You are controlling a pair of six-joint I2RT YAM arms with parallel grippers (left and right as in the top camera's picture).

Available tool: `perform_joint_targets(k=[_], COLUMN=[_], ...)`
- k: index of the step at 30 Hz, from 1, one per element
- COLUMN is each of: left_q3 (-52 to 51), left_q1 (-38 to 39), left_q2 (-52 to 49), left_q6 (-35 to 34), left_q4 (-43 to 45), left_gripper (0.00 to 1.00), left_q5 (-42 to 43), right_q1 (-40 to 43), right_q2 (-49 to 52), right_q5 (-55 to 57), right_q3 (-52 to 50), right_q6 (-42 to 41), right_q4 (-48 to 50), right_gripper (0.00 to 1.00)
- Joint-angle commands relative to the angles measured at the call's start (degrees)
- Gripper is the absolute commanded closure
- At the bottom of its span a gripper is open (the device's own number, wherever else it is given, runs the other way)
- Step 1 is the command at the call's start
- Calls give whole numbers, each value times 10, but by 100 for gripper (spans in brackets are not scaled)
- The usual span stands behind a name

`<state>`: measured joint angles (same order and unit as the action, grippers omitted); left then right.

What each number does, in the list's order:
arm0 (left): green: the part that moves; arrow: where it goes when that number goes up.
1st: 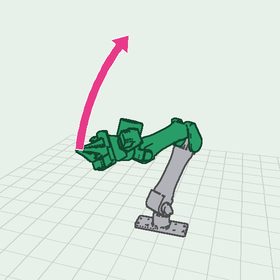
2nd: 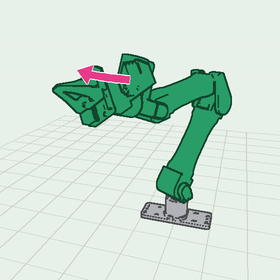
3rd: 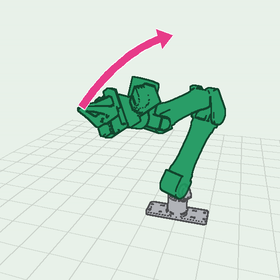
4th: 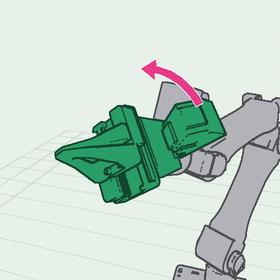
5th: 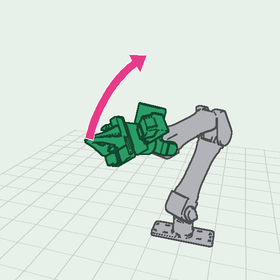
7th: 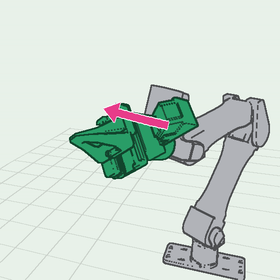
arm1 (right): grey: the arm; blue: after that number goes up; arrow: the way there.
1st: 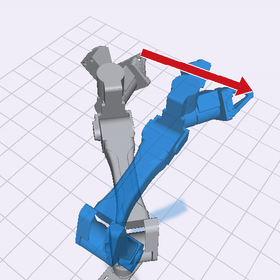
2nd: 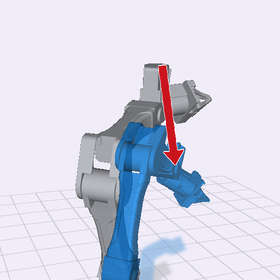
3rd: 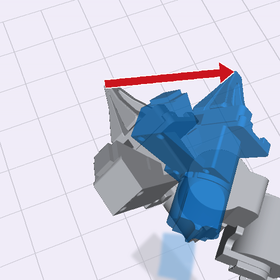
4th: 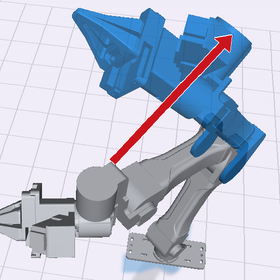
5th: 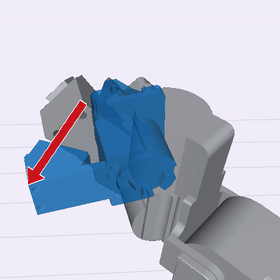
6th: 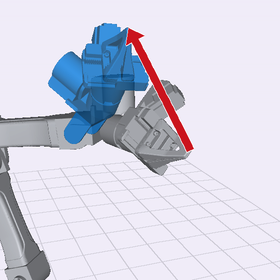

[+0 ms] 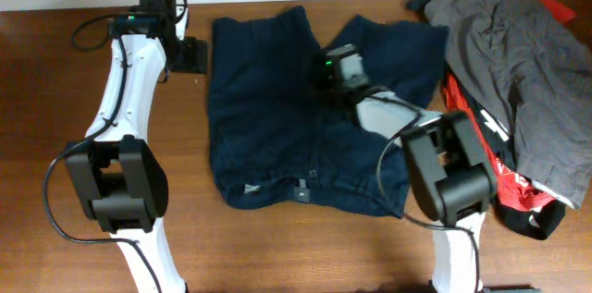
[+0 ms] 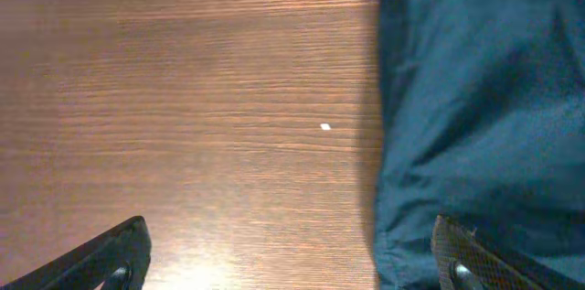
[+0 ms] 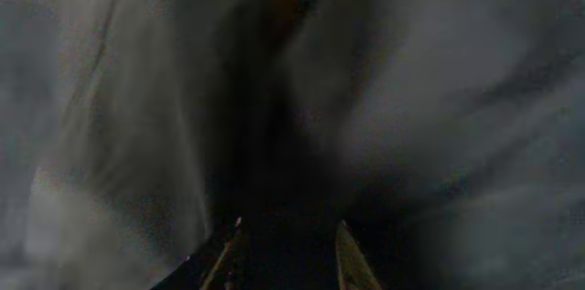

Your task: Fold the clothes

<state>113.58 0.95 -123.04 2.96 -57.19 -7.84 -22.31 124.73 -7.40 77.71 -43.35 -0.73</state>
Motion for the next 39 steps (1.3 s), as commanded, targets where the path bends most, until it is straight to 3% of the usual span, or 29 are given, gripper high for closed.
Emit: perform_joint_targets(k=[1,6,10,17,20,25,33,36,39], left_q3=[9,9,9,9,9,9,9,9,9], left_q1=[-24,-55,-80,-96,-95,-94,-77,-67,-59], left_q2=[10,10,10,10,10,10,10,10,10], left_q6=[1,1,1,1,4,45,53,58,57], left_q4=[1,1,0,-4,-6,-6,-5,-5,-3], left_gripper=[2,2,2,2,2,2,3,2,3], left_q5=[-19,-19,-19,-3,9,88,92,92,92], right_q1=[-60,-112,-128,-75,-31,68,181,197,201], right_q2=[24,24,24,7,-20,-24,-23,-20,-18], right_q5=[-66,-118,-121,-100,-19,0,-108,-133,-159], right_q3=[19,89,153,335,370,364,292,247,206], right_q6=[17,80,150,222,239,314,450,492,525], right_q4=[-38,-184,-338,-626,-708,-742,-677,-640,-601], right_gripper=[63,62,55,40,34,27,24,26,36])
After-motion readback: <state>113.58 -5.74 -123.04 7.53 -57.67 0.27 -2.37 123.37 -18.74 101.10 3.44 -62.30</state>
